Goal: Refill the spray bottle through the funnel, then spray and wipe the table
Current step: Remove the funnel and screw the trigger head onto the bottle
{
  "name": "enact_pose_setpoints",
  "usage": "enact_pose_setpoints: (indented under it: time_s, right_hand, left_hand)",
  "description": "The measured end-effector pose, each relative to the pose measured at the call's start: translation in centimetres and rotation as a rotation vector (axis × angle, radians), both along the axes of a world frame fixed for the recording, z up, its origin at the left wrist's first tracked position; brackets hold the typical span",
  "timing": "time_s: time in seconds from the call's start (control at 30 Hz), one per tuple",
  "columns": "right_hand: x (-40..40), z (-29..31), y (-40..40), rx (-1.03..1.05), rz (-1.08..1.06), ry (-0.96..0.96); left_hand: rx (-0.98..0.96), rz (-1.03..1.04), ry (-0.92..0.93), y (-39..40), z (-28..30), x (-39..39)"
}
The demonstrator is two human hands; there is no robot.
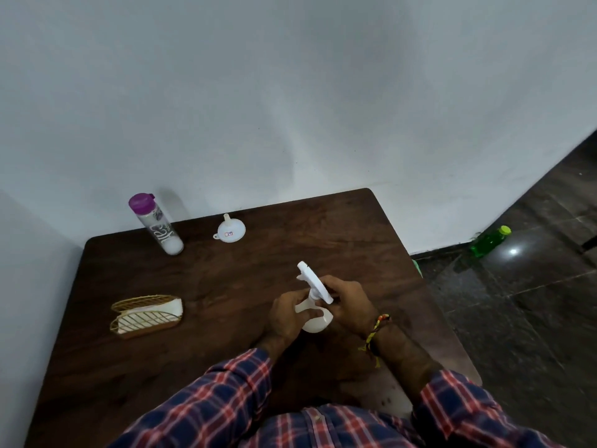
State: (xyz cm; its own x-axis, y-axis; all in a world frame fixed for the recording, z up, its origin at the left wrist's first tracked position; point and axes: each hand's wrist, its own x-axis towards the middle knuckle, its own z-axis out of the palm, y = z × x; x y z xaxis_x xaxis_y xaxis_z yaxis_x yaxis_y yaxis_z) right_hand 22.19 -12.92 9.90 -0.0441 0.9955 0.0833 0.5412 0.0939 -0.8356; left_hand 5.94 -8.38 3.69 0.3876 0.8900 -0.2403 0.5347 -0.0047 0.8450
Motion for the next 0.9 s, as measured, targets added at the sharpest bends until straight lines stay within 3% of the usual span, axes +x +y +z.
enact_pose_setpoints:
  time_s: [0.17,0.37,0.53,0.7,0.9]
  right_hand:
    - [-1.4,-0.6,-0.2,-0.089,-0.214,-0.181]
    - [-2.6,-1.2,-2.0,-0.118,-0.109,-0.064]
    - [-2.5,-0.8,-1.5,-0.062,-0.309,-0.047]
    - [-3.0,-0.9,-1.5,-0.050,-0.266,-0.012]
    - [-3.0,-1.2,-1.5,-0.075,-0.421,0.052]
  left_hand:
    - [-0.008,-0.030,-0.044,-0.1,0.3,0.1]
    - [0.042,0.028,-0.017,-0.6,0.4,0.2]
    - [0.055,0.010,-0.060,-0.8,1.1,0.1]
    - [0.073,0.001,-0.045,-0.6,1.7,0.1]
    - [0.076,-0.002,0.005,-0.7,2.0,-0.1]
